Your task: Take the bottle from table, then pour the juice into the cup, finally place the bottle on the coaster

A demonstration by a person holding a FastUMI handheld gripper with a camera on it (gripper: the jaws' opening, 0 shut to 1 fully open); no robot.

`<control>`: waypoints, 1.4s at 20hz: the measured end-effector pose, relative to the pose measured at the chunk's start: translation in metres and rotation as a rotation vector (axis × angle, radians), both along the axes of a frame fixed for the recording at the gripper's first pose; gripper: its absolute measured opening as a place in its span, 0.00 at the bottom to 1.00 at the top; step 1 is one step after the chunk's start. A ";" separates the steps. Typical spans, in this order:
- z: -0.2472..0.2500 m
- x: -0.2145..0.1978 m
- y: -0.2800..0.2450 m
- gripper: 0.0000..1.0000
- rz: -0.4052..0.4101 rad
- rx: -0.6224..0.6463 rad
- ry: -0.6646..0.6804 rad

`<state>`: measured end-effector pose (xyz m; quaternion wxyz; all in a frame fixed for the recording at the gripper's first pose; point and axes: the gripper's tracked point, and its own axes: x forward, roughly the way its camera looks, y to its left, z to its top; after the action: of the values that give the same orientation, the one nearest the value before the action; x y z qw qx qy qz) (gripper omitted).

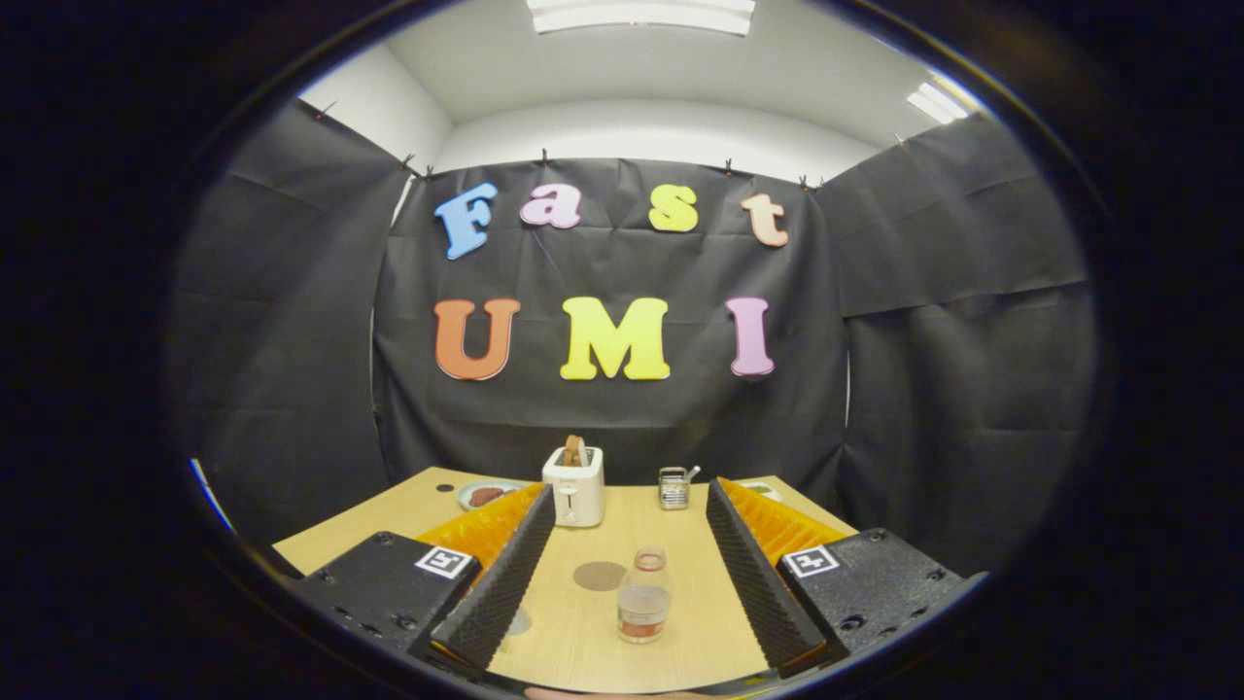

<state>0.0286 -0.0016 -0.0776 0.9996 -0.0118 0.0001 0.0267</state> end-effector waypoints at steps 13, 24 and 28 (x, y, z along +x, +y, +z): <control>-0.079 0.031 -0.010 1.00 0.003 0.003 0.011; -0.159 0.059 -0.014 1.00 0.019 0.004 0.043; -0.183 0.072 -0.002 1.00 0.053 0.002 0.038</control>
<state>0.1004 -0.0032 -0.2603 0.9983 -0.0103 0.0190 0.0535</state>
